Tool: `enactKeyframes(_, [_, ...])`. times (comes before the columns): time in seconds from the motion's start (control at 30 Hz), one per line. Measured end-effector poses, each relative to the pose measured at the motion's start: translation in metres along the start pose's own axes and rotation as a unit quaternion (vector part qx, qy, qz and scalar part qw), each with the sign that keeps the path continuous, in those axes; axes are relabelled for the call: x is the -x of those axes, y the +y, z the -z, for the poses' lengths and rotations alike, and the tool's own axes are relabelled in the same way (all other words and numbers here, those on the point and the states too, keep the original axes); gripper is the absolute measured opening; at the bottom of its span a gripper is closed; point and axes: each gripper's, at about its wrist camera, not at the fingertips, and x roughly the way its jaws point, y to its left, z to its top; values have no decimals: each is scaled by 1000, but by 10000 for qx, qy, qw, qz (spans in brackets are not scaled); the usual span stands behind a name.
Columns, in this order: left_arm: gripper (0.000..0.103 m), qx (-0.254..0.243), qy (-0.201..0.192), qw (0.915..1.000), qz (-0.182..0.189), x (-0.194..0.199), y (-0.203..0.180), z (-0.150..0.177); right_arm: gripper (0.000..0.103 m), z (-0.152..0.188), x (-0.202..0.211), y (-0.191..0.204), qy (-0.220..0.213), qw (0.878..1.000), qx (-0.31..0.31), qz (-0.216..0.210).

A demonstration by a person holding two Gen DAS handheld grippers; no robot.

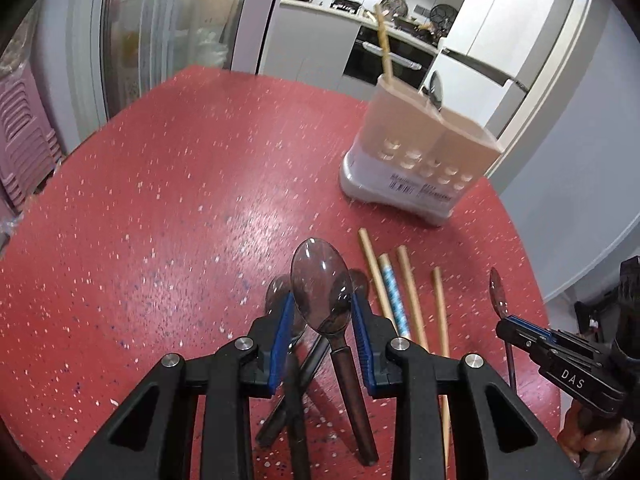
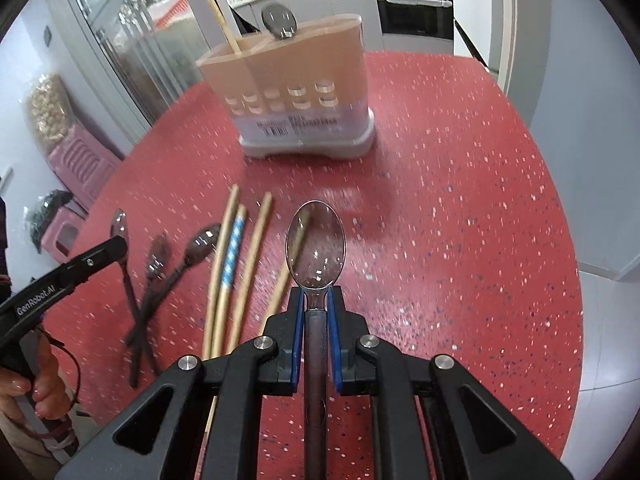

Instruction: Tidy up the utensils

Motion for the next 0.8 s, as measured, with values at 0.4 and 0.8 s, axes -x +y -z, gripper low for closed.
enactKeyframes(0.4, [24, -110, -208, 9996, 185, 22, -17, -20, 13, -17, 19, 4, -345, 9993, -16, -138])
enactKeyframes(0.8, [25, -94, 385, 9991, -123, -16, -26, -9, 13, -15, 12, -3, -236, 9995, -80, -206])
